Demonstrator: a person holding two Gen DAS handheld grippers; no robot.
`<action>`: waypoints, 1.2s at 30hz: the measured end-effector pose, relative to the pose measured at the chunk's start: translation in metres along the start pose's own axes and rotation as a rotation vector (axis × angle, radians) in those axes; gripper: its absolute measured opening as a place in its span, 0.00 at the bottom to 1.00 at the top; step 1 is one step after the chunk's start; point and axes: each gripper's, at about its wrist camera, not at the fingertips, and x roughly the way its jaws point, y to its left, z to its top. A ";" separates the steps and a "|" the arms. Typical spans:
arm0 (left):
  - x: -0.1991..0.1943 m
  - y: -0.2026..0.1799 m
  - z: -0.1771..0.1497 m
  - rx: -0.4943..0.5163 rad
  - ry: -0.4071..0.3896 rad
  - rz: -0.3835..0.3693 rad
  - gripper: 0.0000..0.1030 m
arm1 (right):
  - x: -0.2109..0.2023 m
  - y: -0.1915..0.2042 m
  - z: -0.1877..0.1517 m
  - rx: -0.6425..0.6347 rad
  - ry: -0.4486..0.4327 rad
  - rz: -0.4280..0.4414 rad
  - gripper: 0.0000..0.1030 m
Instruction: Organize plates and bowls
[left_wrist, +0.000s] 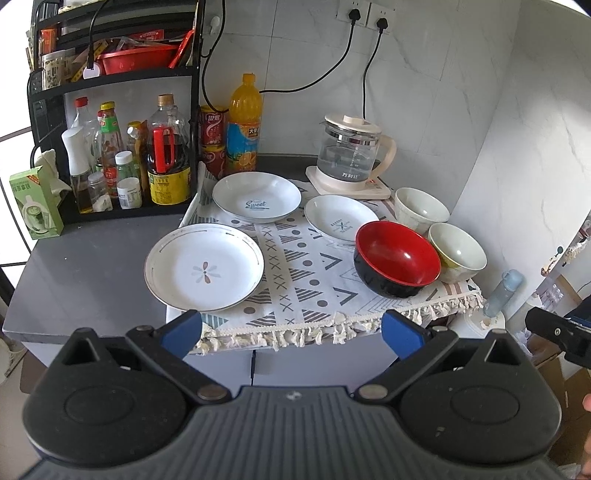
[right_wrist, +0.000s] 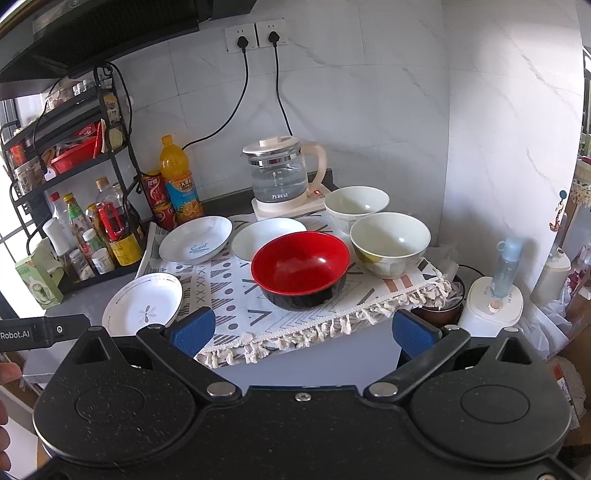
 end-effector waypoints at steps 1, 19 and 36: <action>0.000 0.001 0.000 -0.002 -0.001 -0.001 0.99 | 0.000 -0.001 0.000 0.001 0.002 -0.001 1.00; 0.000 0.004 -0.003 -0.022 -0.006 0.008 0.99 | -0.003 -0.002 -0.002 0.016 0.000 -0.001 1.00; 0.002 0.002 0.000 -0.051 0.011 0.009 0.99 | -0.001 0.001 -0.003 0.001 -0.012 -0.003 1.00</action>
